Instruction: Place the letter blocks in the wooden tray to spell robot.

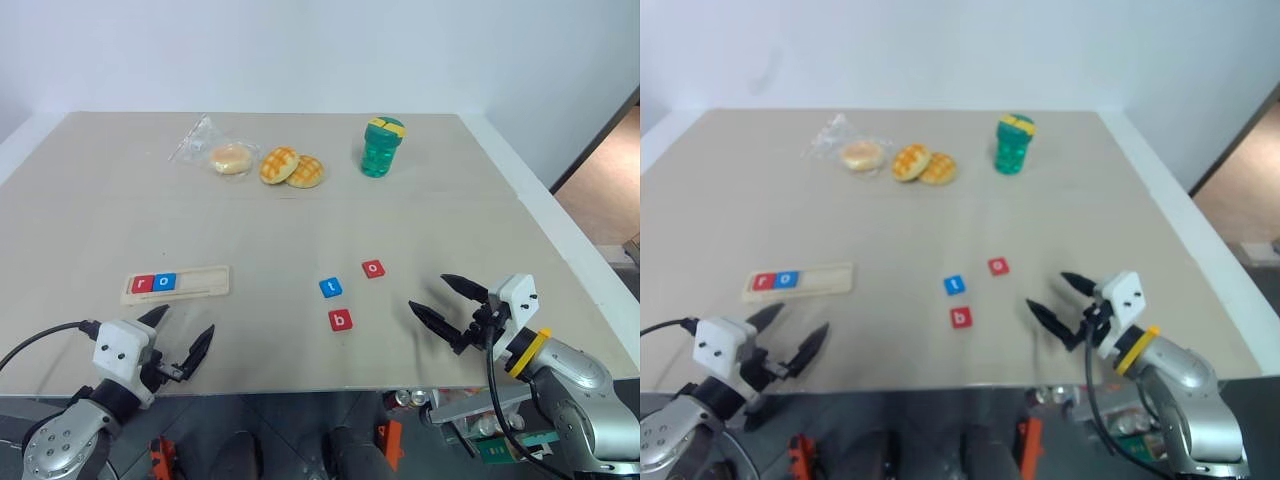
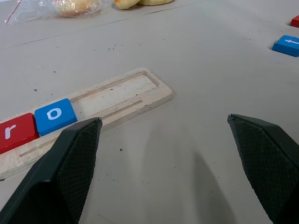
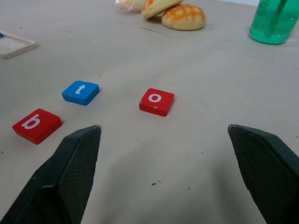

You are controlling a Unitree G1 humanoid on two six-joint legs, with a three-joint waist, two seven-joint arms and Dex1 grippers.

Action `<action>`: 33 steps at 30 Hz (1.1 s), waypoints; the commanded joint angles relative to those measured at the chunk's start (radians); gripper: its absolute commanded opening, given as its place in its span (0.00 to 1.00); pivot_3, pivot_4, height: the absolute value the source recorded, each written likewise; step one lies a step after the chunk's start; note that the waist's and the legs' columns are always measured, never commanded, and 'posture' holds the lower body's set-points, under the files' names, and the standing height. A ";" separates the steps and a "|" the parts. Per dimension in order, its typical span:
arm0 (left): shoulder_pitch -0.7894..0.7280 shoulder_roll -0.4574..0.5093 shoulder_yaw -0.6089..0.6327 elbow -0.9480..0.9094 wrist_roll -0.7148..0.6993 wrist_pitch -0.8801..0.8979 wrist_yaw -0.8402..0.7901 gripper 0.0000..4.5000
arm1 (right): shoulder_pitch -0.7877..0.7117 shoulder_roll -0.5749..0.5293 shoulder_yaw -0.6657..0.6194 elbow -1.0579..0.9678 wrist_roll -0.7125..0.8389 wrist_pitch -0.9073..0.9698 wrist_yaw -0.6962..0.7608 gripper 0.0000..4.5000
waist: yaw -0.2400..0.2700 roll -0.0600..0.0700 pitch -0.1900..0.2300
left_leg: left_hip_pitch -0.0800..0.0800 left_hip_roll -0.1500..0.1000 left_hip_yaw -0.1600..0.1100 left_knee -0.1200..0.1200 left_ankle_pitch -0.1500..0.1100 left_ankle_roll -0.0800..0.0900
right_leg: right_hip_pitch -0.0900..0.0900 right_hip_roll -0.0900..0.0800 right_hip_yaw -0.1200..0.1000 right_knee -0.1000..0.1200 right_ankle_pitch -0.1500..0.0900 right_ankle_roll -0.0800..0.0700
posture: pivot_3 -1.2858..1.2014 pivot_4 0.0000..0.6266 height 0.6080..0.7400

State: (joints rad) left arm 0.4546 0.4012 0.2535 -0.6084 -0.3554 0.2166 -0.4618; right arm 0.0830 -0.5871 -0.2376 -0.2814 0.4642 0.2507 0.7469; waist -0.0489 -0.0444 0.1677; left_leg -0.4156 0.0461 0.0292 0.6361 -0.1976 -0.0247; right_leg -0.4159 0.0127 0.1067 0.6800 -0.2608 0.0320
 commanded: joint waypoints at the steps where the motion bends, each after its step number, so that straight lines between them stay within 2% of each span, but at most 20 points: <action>1: -0.034 0.008 0.017 0.000 -0.024 0.005 -0.008 1.00 | 0.005 0.007 -0.019 -0.014 -0.004 -0.034 -0.001 1.00 | 0.000 0.000 0.000 | 0.000 0.000 0.000 0.000 0.000 0.000 | 0.000 0.000 0.000 0.000 0.000 0.000 | 0.52 0.24 1.00; 4: -0.062 0.014 0.014 0.005 -0.069 0.018 -0.034 1.00 | 0.003 0.008 -0.006 -0.027 -0.005 -0.037 0.001 1.00 | 0.000 0.000 0.000 | 0.000 0.000 0.000 0.000 0.000 0.000 | 0.000 0.000 -0.001 0.000 0.000 0.000 | 0.52 0.24 1.00; 14: -0.112 0.042 0.026 0.051 -0.091 0.027 -0.071 1.00 | -0.001 0.007 -0.004 -0.054 -0.002 -0.023 -0.007 1.00 | 0.000 0.000 0.000 | 0.000 0.000 -0.001 0.000 0.000 0.000 | 0.001 0.001 -0.002 0.000 0.000 0.000 | 0.52 0.24 1.00; 21: -0.223 0.162 0.072 0.184 -0.058 -0.041 -0.166 1.00 | -0.055 -0.013 0.023 -0.047 -0.009 -0.026 0.022 1.00 | 0.000 0.000 0.000 | 0.001 0.000 0.000 0.000 0.000 0.000 | 0.001 0.001 -0.002 0.000 0.000 0.000 | 0.52 0.24 1.00; 23: -0.267 0.221 0.077 0.253 -0.083 -0.046 -0.254 1.00 | -0.100 -0.012 0.035 -0.052 0.016 0.007 0.025 1.00 | 0.000 0.000 0.000 | 0.001 0.000 0.000 0.000 0.000 0.000 | 0.001 0.001 -0.003 0.000 0.001 -0.002 | 0.52 0.24 1.00; 27: -0.464 0.367 0.029 0.471 -0.100 -0.056 -0.481 1.00 | -0.197 -0.033 0.114 -0.067 0.082 0.094 0.115 1.00 | 0.000 0.000 0.001 | 0.001 0.001 0.000 0.000 0.000 0.000 | 0.000 0.002 -0.004 0.001 0.002 -0.003 | 0.52 0.24 1.00; 30: -0.625 0.445 -0.088 0.666 -0.025 -0.137 -0.681 1.00 | -0.275 -0.033 0.191 -0.034 0.062 0.094 0.177 1.00 | 0.001 0.000 0.001 | 0.001 0.001 0.000 -0.001 0.000 0.000 | 0.000 0.002 -0.006 0.000 0.001 -0.003 | 0.52 0.24 1.00; 33: -0.806 0.473 -0.179 0.861 0.030 -0.193 -0.817 1.00 | -0.332 -0.026 0.242 0.008 0.021 0.061 0.213 1.00 | 0.002 0.000 0.001 | -0.003 0.000 -0.001 -0.001 0.000 0.000 | -0.002 0.002 -0.007 0.000 0.001 -0.002 | 0.52 0.24 1.00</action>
State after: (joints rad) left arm -0.3109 0.8514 0.0962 0.1865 -0.3514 0.0701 -1.2097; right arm -0.2318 -0.6095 0.0032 -0.2838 0.4965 0.3365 0.9401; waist -0.0465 -0.0442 0.1685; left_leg -0.4207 0.0463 0.0277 0.6355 -0.1972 -0.0243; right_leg -0.4189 0.0148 0.0994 0.6802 -0.2577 0.0345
